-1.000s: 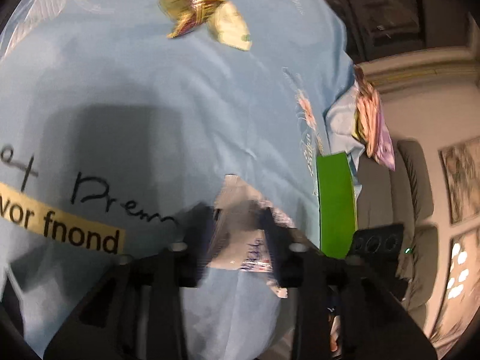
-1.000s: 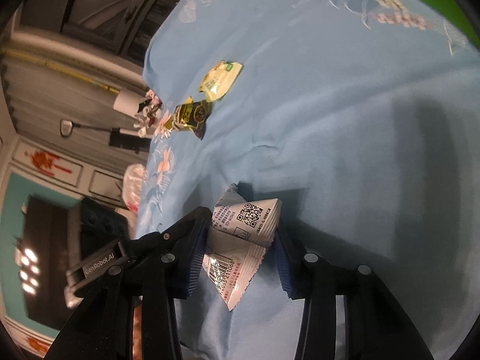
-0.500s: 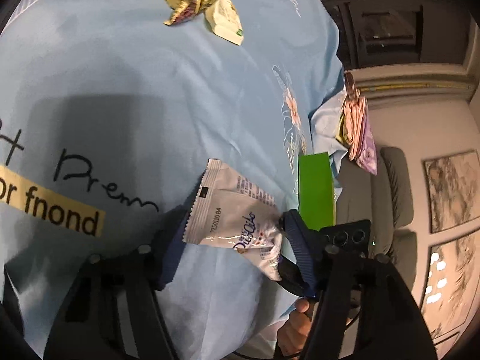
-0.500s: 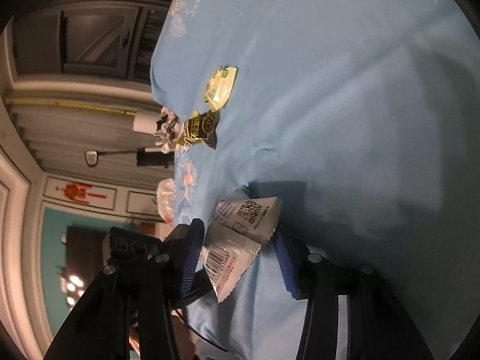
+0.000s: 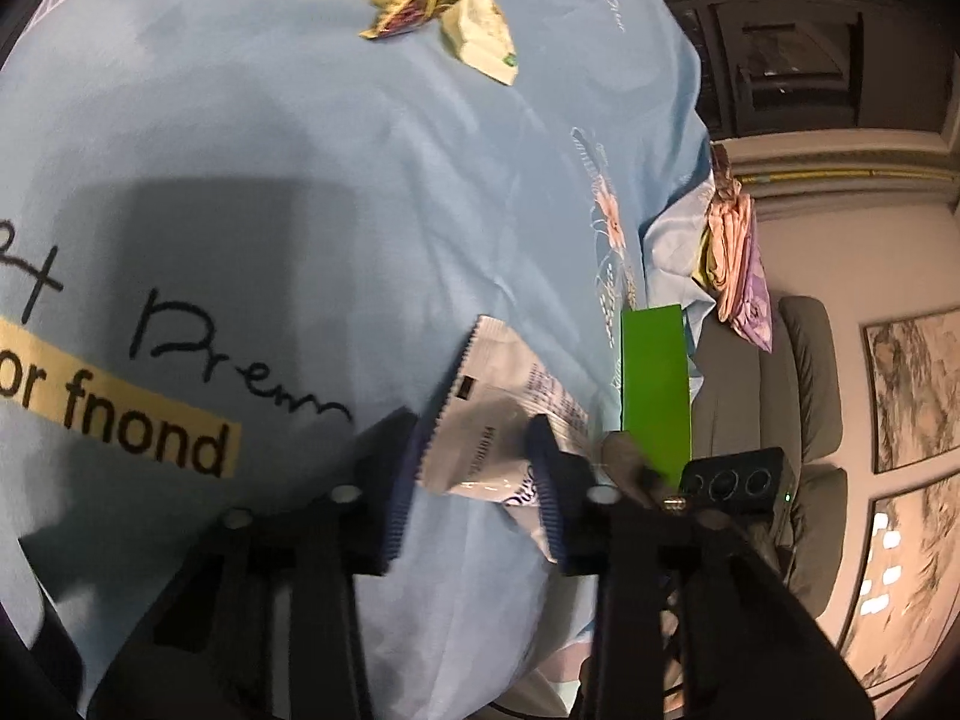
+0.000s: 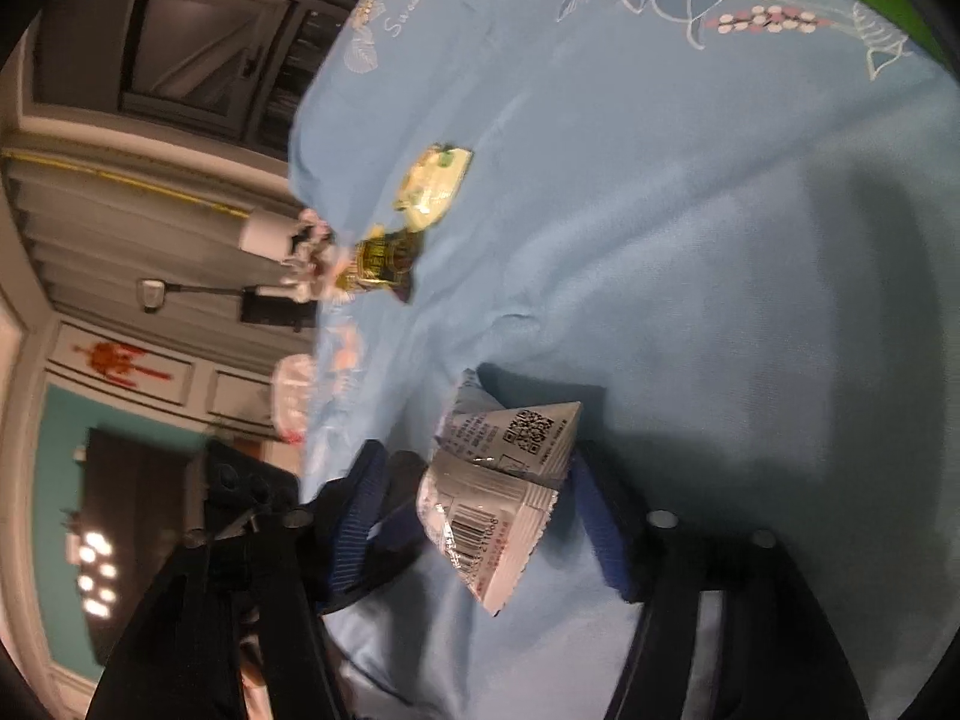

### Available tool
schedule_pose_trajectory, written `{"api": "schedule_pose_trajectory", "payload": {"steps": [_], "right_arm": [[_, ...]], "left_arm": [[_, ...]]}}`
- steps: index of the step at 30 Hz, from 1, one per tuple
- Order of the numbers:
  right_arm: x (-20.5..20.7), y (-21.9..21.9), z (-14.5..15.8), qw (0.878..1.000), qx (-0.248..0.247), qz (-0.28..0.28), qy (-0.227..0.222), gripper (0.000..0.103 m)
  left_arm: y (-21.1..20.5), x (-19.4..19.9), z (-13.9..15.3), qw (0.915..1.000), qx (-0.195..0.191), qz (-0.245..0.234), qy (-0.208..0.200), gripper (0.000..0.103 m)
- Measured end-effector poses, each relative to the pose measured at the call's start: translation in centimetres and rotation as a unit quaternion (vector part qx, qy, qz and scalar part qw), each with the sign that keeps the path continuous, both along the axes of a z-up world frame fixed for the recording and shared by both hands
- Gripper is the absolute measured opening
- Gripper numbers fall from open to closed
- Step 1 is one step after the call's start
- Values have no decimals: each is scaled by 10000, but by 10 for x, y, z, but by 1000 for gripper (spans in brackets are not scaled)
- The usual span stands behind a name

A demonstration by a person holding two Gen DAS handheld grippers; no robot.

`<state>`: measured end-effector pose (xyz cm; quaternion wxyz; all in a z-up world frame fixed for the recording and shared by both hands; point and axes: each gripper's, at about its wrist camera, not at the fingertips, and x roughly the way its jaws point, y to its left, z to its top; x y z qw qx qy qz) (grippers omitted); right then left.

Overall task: Organize snacks
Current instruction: 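Carry the white packet into the green box and open the left gripper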

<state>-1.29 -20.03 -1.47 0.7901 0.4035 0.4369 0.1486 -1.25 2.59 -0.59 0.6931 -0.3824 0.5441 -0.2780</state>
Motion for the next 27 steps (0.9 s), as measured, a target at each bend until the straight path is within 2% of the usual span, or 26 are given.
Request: {"api": "schedule_pose_trajectory", "payload": {"steps": [1,6,12,18,23,27], "right_arm": [[1,2,-1,9996,-273,-19,101,45],[-1,3,3,9988,-491,-59,-45,42],[-7,-9,11,9989,-374,-151,-247,42],[-21,-25,47,9941,-655,-318,-804,42],[-47,-61,91,9837,-1000,-820,-1253,42],[-74,-99,117,9702,-1407,-1364,-1427,42]], "left_arm": [[0,0,0,9999,101,-2,-13,21],[-9,-4,8,9990,341,-49,-291,20],[-16,-5,17,9992,79,-197,-350,19],[-41,-4,53,9965,-63,-417,-718,18],[-96,-5,94,9883,-18,-884,-1243,15],[-167,-12,118,9774,81,-1382,-1601,13]]}}
